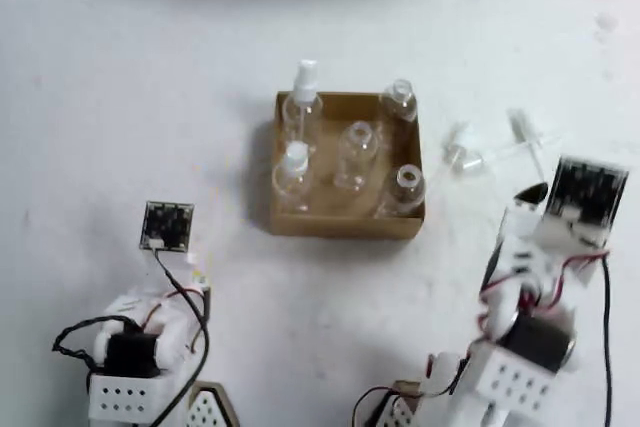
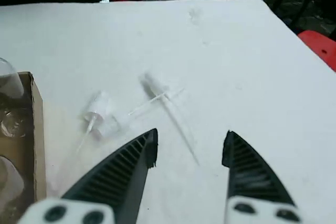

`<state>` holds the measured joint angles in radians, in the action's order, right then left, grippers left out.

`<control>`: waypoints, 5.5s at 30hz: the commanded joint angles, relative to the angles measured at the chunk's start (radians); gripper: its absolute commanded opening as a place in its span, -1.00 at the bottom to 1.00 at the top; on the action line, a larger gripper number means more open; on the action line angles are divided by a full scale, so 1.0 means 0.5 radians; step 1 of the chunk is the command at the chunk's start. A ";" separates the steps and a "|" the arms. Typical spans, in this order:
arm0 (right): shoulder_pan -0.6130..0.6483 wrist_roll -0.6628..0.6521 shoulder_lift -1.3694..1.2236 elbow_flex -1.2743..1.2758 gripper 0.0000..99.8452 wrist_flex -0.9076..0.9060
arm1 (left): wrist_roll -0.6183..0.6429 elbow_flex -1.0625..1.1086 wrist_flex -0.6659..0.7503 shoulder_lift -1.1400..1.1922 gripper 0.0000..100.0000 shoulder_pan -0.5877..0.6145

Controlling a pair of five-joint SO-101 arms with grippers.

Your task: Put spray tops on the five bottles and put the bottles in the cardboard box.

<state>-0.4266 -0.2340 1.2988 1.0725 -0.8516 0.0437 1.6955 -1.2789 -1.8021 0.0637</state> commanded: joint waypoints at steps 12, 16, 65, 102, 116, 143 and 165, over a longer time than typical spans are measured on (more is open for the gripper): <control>0.014 -0.549 -1.834 -1.418 -0.64 -0.054 | -0.021 -0.003 0.006 -0.002 -0.95 -0.023; -0.011 -0.700 -2.386 -1.921 -0.65 -0.133 | -0.021 -0.003 0.006 -0.002 -0.95 -0.023; 0.140 -1.286 -5.231 -5.051 -0.98 -0.796 | -0.021 -0.003 0.006 -0.002 -0.95 -0.023; -0.112 -0.494 -3.899 -5.468 -0.92 -1.386 | -0.021 -0.003 0.006 -0.002 -0.95 -0.020; -0.112 -0.028 -3.202 -5.444 -0.97 -1.754 | -0.021 -0.003 0.006 -0.002 -0.95 -0.020; 0.766 -0.021 -1.606 -3.431 -0.97 -1.468 | -0.021 -0.003 0.006 -0.002 -0.95 -0.020; 1.428 0.273 -0.888 -1.568 -0.97 0.456 | -0.021 -0.003 0.006 -0.002 -0.95 -0.020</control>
<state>0.2532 -0.0990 0.8416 0.2148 -0.8193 0.0437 1.6955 -1.2789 -1.8021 0.0637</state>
